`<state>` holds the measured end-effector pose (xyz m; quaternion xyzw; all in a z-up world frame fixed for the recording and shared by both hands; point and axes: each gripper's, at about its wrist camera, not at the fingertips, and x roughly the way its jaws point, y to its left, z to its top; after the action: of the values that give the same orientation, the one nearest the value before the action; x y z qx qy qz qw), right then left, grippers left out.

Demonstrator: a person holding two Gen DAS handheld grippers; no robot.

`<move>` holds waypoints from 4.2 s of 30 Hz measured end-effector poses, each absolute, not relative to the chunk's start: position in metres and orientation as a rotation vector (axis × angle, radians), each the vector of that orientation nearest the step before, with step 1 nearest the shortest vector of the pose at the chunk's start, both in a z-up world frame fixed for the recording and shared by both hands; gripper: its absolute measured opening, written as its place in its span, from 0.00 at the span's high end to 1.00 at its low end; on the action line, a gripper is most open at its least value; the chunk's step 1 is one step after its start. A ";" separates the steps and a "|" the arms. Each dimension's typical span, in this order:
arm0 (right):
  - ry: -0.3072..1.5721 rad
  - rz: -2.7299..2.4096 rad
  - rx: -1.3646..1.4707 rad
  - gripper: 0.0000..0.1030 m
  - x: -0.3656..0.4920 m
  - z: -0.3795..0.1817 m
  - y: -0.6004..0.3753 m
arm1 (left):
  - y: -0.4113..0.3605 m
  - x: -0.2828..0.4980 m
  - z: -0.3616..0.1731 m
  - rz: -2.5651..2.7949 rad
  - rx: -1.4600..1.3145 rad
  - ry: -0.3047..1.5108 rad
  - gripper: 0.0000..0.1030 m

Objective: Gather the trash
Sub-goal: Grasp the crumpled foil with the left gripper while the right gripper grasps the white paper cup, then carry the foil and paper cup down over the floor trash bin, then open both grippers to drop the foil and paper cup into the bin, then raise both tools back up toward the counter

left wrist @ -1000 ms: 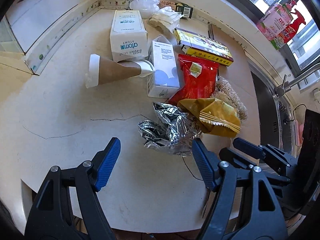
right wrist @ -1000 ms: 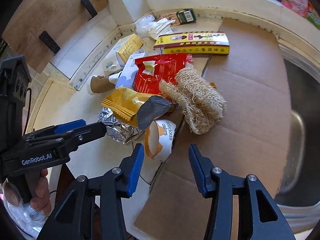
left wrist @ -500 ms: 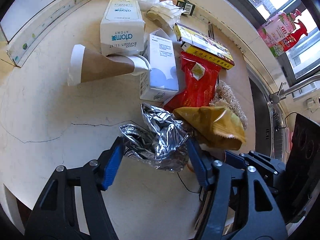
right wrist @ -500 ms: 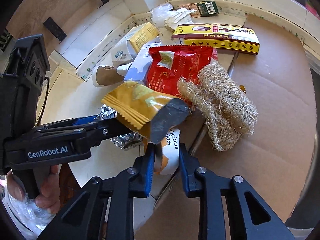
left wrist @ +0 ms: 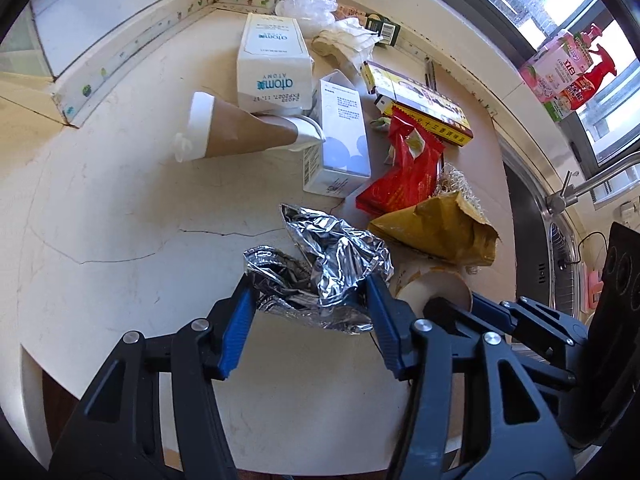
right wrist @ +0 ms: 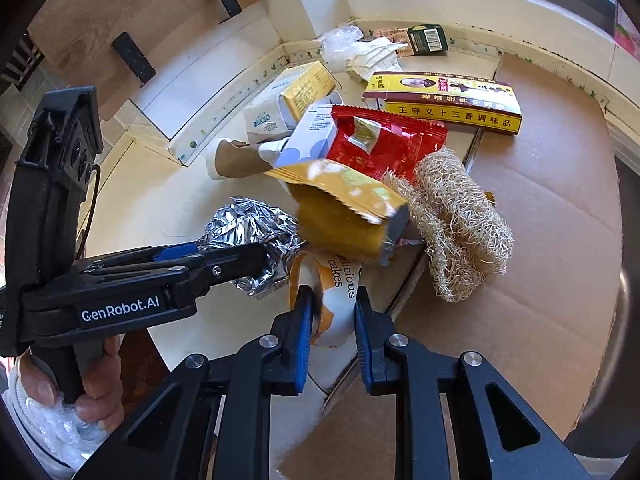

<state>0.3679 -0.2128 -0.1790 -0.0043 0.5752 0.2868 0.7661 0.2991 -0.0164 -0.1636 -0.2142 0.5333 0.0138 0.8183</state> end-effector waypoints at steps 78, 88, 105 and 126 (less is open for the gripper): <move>1.567 0.310 0.086 0.67 0.017 -0.545 -0.165 | 0.006 0.019 -0.546 -0.002 -0.120 1.514 0.26; 1.523 0.328 0.097 0.52 0.023 -0.532 -0.167 | 0.021 0.017 -0.514 0.003 -0.099 1.477 0.20; 1.418 0.278 0.098 0.52 0.014 -0.377 -0.187 | 0.003 0.001 -0.341 -0.027 -0.079 1.397 0.20; 0.906 0.227 0.110 0.52 -0.008 -0.057 -0.220 | -0.016 0.005 -0.027 -0.210 -0.025 0.925 0.20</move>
<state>-0.0078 -0.2204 -0.0569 0.0531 0.4364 0.1093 0.8915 0.0051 -0.0158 -0.0270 -0.0119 0.4455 -0.1010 0.8895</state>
